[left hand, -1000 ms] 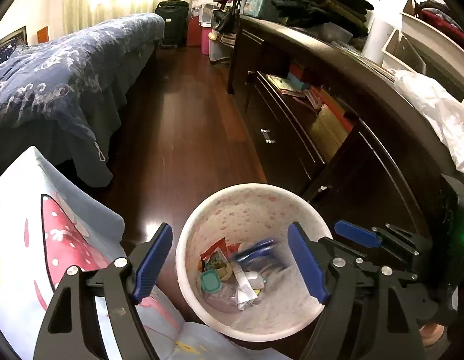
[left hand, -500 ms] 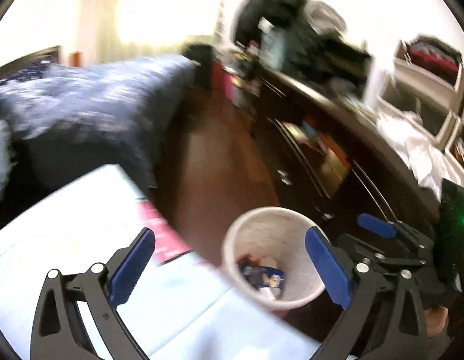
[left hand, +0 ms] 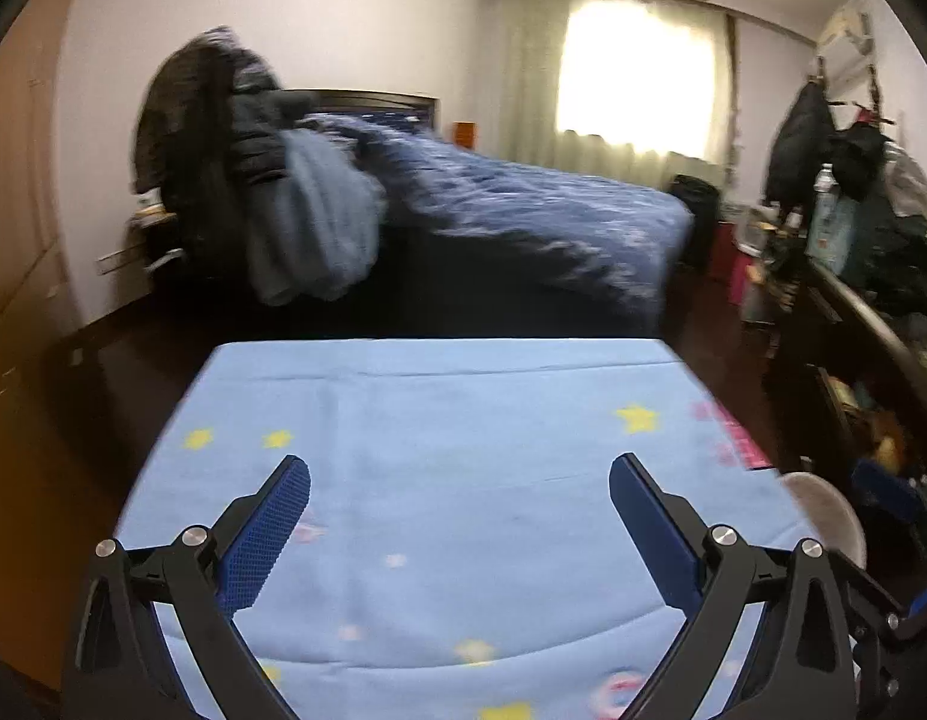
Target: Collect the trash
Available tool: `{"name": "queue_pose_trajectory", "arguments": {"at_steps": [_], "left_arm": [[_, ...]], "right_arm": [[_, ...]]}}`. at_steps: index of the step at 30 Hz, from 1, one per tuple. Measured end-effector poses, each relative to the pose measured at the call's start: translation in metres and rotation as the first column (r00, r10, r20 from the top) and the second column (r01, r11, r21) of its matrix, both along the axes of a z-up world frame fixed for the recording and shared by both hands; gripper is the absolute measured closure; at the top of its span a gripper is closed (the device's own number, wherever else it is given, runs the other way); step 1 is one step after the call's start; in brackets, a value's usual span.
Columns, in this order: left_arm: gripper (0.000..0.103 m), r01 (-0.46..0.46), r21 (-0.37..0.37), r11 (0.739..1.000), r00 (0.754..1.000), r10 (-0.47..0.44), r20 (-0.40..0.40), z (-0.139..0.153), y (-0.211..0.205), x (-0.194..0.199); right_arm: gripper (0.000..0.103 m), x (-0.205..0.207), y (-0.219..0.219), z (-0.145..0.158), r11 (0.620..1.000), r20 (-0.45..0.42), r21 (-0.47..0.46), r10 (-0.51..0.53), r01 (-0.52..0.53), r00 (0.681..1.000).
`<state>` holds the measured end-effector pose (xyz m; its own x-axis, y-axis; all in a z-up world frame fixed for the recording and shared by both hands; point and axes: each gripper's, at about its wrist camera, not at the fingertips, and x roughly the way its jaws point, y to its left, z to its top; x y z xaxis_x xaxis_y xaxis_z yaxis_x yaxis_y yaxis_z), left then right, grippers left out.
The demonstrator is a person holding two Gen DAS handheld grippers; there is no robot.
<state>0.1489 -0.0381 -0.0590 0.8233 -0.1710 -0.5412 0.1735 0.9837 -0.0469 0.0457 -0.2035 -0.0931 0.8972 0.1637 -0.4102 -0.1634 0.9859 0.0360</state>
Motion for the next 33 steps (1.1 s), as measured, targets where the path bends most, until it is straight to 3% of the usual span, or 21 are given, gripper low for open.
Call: {"name": "queue_pose_trajectory", "arguments": {"at_steps": [8, 14, 22, 25, 33], "left_arm": [[0.004, -0.049, -0.008, 0.999, 0.999, 0.049, -0.015, -0.024, 0.027, 0.016], [0.004, -0.05, -0.03, 0.998, 0.998, 0.049, -0.031, -0.036, 0.034, 0.01], [0.004, -0.09, -0.021, 0.996, 0.995, 0.089, -0.037, -0.022, 0.032, -0.019], [0.004, -0.077, -0.078, 0.994, 0.997, 0.077, -0.003, 0.001, 0.034, -0.052], [0.004, -0.075, -0.024, 0.997, 0.983, 0.078, 0.165, 0.057, 0.033, -0.131]], "right_arm": [[0.003, 0.057, 0.029, -0.02, 0.999, -0.05, 0.0, -0.048, 0.048, 0.998], [0.003, 0.061, 0.023, -0.032, 0.996, -0.083, 0.01, -0.083, 0.084, 0.993], [0.003, 0.025, 0.017, -0.019, 0.99, -0.086, 0.029, -0.135, 0.138, 0.987], [0.003, -0.008, 0.017, -0.003, 0.988, -0.052, 0.04, -0.149, 0.151, 0.988], [0.003, -0.085, 0.013, 0.035, 0.987, 0.049, 0.055, -0.152, 0.149, 0.987]]}}
